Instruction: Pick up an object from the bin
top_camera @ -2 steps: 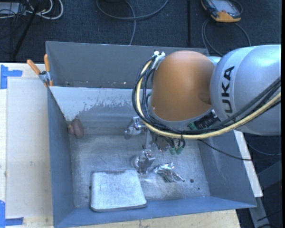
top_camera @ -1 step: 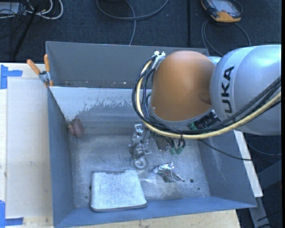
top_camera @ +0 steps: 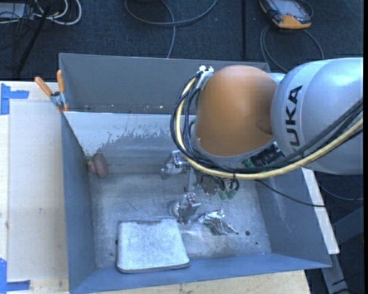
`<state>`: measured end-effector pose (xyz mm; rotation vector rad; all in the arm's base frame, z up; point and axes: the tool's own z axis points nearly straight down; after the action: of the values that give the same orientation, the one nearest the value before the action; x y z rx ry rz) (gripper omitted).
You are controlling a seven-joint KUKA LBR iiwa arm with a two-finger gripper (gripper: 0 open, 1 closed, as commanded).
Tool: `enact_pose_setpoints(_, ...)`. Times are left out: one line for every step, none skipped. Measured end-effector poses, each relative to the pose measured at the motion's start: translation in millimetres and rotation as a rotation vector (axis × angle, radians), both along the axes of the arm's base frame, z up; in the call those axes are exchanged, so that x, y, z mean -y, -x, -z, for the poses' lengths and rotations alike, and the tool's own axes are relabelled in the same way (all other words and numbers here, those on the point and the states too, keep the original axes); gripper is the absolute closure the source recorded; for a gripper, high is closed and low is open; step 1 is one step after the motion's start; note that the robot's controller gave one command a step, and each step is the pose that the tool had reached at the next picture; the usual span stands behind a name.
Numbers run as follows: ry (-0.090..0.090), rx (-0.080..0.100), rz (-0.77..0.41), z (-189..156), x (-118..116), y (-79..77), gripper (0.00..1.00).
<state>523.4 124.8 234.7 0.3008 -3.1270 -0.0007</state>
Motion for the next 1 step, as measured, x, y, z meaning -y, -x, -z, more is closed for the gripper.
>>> enact_pose_setpoints(0.001, -0.008, -0.148, 114.4, 55.5, -6.9, 0.0)
